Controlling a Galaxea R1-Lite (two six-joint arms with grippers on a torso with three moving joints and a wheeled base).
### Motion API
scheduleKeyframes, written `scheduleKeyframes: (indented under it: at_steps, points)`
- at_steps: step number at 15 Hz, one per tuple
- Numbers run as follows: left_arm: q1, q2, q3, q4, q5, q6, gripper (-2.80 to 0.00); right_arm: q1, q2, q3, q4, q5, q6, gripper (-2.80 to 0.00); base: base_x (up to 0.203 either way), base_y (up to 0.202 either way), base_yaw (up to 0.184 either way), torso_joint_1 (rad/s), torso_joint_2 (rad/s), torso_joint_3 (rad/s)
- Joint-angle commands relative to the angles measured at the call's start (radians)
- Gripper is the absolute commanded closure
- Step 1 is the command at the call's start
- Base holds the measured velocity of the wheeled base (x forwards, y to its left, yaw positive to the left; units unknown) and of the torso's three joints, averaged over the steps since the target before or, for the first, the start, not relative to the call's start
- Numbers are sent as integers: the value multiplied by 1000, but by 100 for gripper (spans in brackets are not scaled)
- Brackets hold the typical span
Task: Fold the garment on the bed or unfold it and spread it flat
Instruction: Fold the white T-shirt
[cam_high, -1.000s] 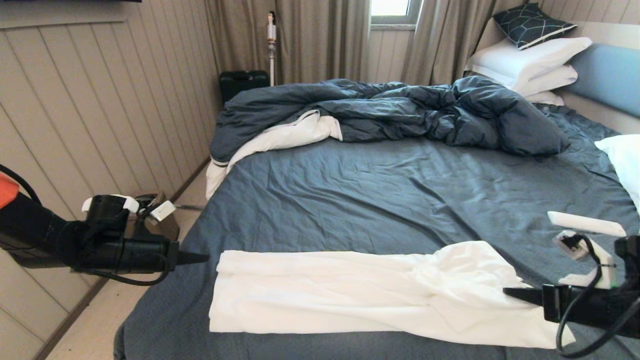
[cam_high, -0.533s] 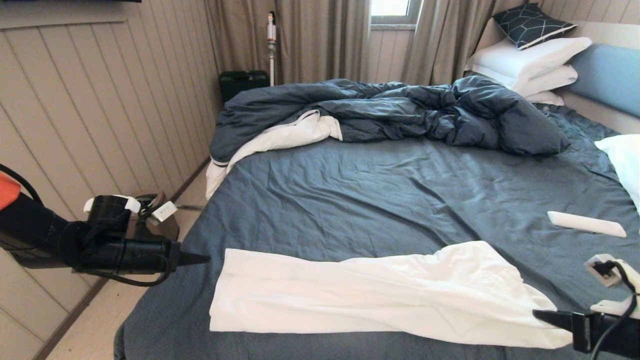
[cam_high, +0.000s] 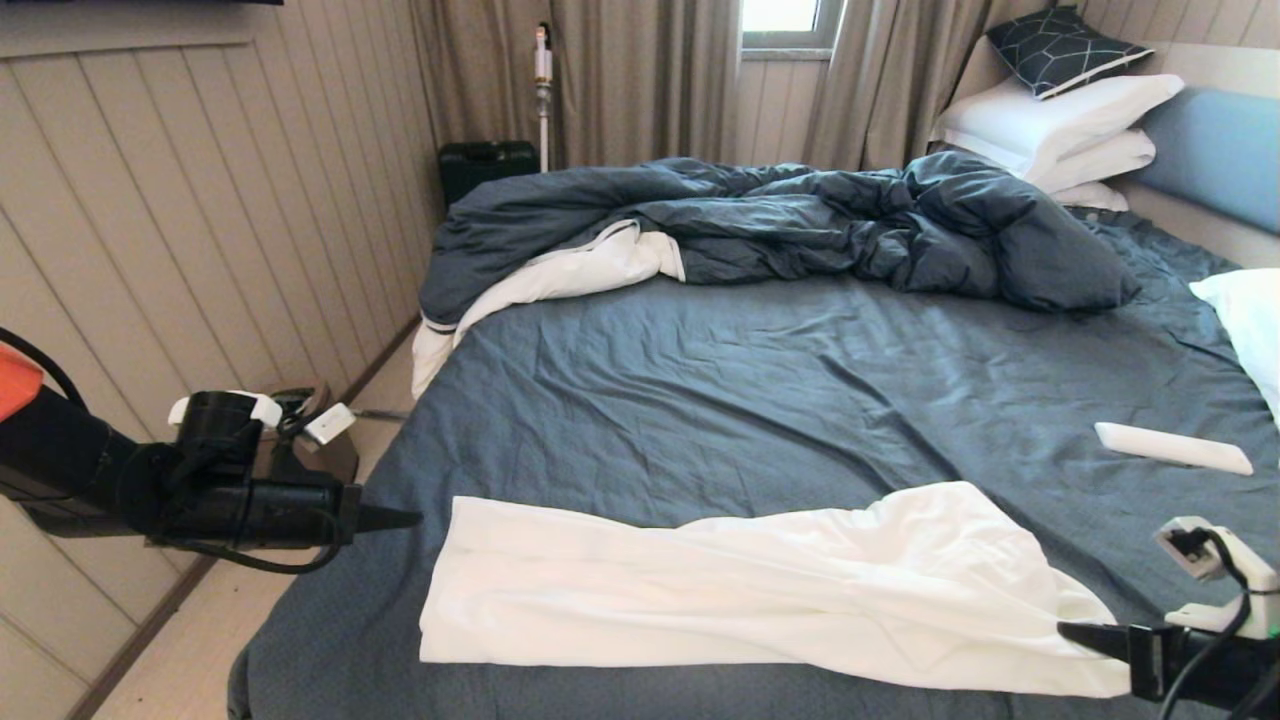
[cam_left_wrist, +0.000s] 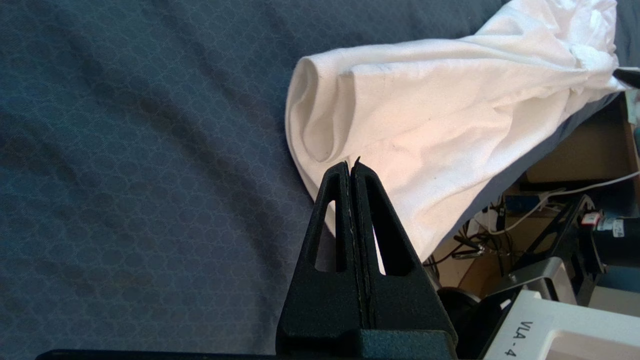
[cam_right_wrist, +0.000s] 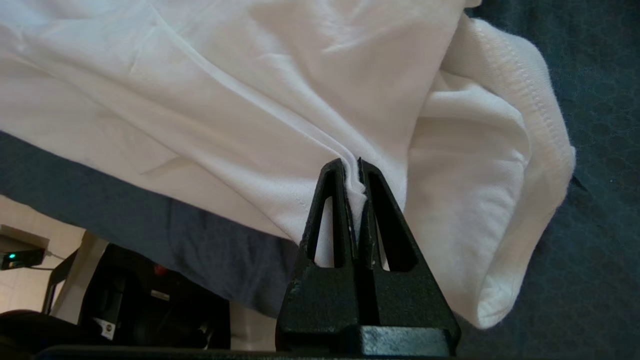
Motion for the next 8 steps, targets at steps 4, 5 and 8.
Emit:
scheduleKeyframes:
  at_steps: [4, 5, 8]
  points:
    - [1, 8, -5, -1, -6, 0, 0, 4, 60, 29, -56, 5, -3, 0, 0, 0, 0, 0, 0, 0]
    - [1, 8, -5, -1, -6, 0, 0, 4, 62, 31, -57, 4, -6, 0, 0, 0, 0, 0, 0, 0]
    - [1, 8, -5, -1, -6, 0, 0, 2, 51, 28, -57, 13, -7, -280, 0, 0, 0, 0, 0, 0]
